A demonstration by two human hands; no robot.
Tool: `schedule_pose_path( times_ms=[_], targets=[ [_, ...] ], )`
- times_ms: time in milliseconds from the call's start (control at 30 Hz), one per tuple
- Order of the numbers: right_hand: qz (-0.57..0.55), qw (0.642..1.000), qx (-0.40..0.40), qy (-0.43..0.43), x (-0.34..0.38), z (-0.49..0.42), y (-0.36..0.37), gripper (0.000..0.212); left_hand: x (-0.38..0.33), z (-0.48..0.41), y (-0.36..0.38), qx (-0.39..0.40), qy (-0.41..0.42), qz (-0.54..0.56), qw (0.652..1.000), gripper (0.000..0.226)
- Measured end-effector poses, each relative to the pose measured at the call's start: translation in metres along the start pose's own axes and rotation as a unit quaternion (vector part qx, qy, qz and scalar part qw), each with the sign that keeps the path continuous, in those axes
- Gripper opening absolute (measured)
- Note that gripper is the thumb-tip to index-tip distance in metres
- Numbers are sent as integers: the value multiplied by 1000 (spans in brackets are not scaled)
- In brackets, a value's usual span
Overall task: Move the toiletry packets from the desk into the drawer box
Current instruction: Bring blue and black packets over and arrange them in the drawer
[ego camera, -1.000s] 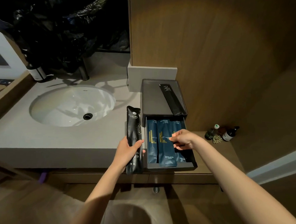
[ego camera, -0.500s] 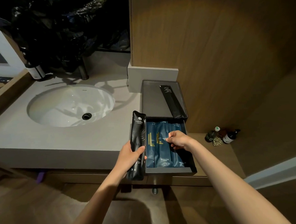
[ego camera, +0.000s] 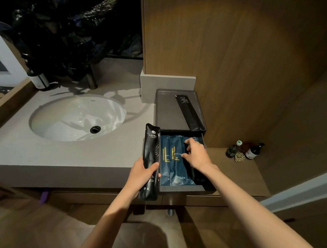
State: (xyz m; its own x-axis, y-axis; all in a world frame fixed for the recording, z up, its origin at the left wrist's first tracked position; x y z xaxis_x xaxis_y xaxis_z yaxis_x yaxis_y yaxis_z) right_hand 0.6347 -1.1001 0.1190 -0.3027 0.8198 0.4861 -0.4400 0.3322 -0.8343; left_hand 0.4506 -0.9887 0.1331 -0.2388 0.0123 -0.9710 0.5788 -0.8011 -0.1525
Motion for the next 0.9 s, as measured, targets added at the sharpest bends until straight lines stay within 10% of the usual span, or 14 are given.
schedule_pose_path(
  times_ms=[467, 900],
  targets=[
    [214, 946, 204, -134, -7, 2, 11, 127, -1, -1, 0, -4, 5, 0, 1000, 20],
    [216, 951, 190, -117, 8, -5, -5, 109, -8, 0, -5, 14, 10, -11, 1000, 23]
  ],
)
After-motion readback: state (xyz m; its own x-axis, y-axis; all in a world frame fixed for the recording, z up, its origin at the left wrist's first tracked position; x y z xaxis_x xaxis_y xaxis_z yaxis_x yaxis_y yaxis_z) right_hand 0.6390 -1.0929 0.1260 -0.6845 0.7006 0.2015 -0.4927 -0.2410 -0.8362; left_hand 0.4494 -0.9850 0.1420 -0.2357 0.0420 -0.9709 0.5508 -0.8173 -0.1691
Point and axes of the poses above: each hand's wrist, its own z-axis away from the middle knuckle, its own y-axis out of the palm, x = y × z, the point moved 2 cm from there along -z, towards the middle knuckle, and after that the axes turned 11 degrees about y, right-handed, at the moved point
